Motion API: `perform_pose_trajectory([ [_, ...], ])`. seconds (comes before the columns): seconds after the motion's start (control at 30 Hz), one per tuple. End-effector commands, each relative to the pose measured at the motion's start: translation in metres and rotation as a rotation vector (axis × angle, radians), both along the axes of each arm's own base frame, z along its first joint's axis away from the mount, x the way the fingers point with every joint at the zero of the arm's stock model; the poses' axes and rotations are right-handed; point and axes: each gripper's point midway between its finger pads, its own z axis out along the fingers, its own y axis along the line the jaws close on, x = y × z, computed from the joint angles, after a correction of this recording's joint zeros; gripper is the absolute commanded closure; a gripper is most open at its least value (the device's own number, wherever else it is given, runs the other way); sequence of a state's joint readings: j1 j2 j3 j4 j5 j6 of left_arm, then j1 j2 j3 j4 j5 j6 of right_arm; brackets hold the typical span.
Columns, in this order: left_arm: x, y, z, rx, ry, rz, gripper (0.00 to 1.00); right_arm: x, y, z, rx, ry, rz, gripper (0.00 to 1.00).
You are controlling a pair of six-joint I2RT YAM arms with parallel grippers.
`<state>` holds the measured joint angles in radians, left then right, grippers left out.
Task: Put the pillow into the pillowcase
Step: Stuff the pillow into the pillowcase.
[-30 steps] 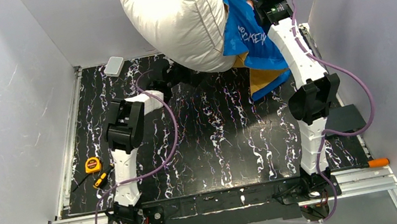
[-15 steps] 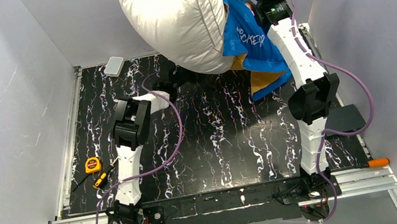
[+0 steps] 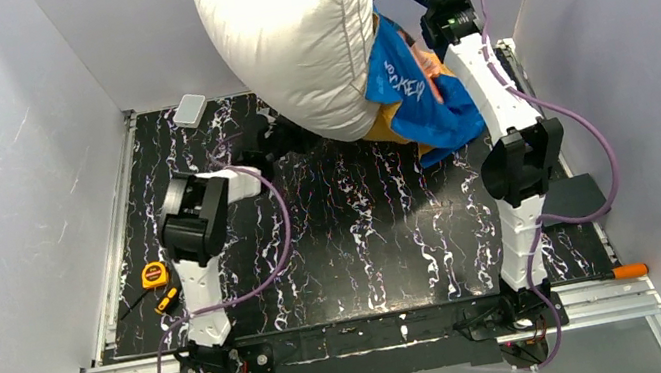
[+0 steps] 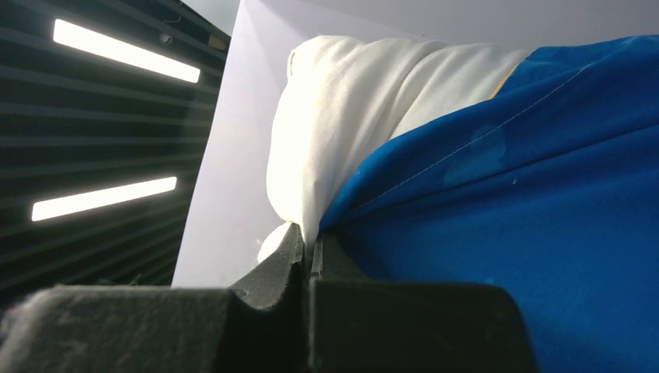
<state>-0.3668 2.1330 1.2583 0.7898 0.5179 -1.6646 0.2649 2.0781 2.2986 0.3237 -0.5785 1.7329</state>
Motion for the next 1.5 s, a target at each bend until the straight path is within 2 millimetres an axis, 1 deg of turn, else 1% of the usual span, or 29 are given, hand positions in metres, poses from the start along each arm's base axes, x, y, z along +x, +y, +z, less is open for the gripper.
perform_pose_trajectory([
  [0.0,-0.005,0.051,0.078,-0.01,-0.173,0.067,1.0,-0.104,-0.054,0.127,0.209,-0.426,-0.059,0.99],
  [0.07,-0.01,0.068,0.096,-0.01,-0.205,0.099,1.0,-0.101,-0.054,0.121,0.196,-0.421,-0.06,0.99],
  [0.1,-0.013,0.077,0.113,-0.018,-0.236,0.115,1.0,-0.097,-0.054,0.117,0.187,-0.416,-0.061,0.99],
  [0.23,-0.021,0.106,0.161,-0.015,-0.329,0.161,1.0,-0.09,-0.052,0.1,0.161,-0.394,-0.058,0.99],
  [0.33,-0.027,0.129,0.197,0.034,-0.39,0.188,1.0,-0.085,-0.051,0.085,0.13,-0.377,-0.055,0.99],
  [0.47,-0.035,0.161,0.253,0.093,-0.49,0.246,1.0,-0.083,-0.046,0.067,0.085,-0.373,-0.036,0.99],
  [0.57,-0.044,0.176,0.295,0.141,-0.578,0.264,1.0,-0.085,-0.042,0.057,0.057,-0.391,-0.003,0.99],
  [0.63,-0.051,0.182,0.323,0.175,-0.639,0.256,1.0,-0.088,-0.037,0.047,0.022,-0.409,0.038,0.99],
  [0.73,-0.062,0.181,0.353,0.248,-0.705,0.224,1.0,-0.092,-0.028,0.03,-0.054,-0.431,0.095,0.99],
  [0.77,-0.059,0.194,0.361,0.293,-0.723,0.249,1.0,-0.092,-0.026,0.023,-0.083,-0.433,0.109,0.99],
  [0.83,-0.061,0.2,0.37,0.385,-0.719,0.254,1.0,-0.091,-0.022,0.005,-0.147,-0.413,0.135,0.99],
  [0.93,-0.064,0.202,0.387,0.476,-0.761,0.234,1.0,-0.088,-0.017,-0.026,-0.257,-0.377,0.138,0.99],
  [0.97,-0.066,0.201,0.391,0.489,-0.767,0.22,1.0,-0.085,-0.016,-0.039,-0.311,-0.356,0.132,0.99],
  [1.0,-0.07,0.199,0.4,0.495,-0.788,0.208,1.0,-0.081,-0.016,-0.053,-0.389,-0.381,0.107,0.99],
  [1.03,-0.071,0.198,0.404,0.498,-0.805,0.197,1.0,-0.08,-0.017,-0.067,-0.435,-0.335,0.106,0.99],
  [1.13,-0.073,0.188,0.401,0.481,-0.801,0.153,1.0,-0.082,-0.018,-0.105,-0.54,-0.302,0.106,0.99],
  [1.23,-0.079,0.154,0.391,0.45,-0.807,0.053,1.0,-0.089,-0.012,-0.146,-0.629,-0.244,0.129,0.99],
  [1.33,-0.085,0.117,0.375,0.435,-0.802,-0.056,1.0,-0.096,-0.01,-0.188,-0.791,-0.207,0.129,0.99],
  [1.4,-0.085,0.098,0.36,0.418,-0.748,-0.117,1.0,-0.106,-0.009,-0.212,-0.891,-0.194,0.147,0.99],
  [1.47,-0.086,0.082,0.349,0.4,-0.715,-0.163,1.0,-0.117,-0.012,-0.234,-0.993,-0.185,0.163,0.99],
])
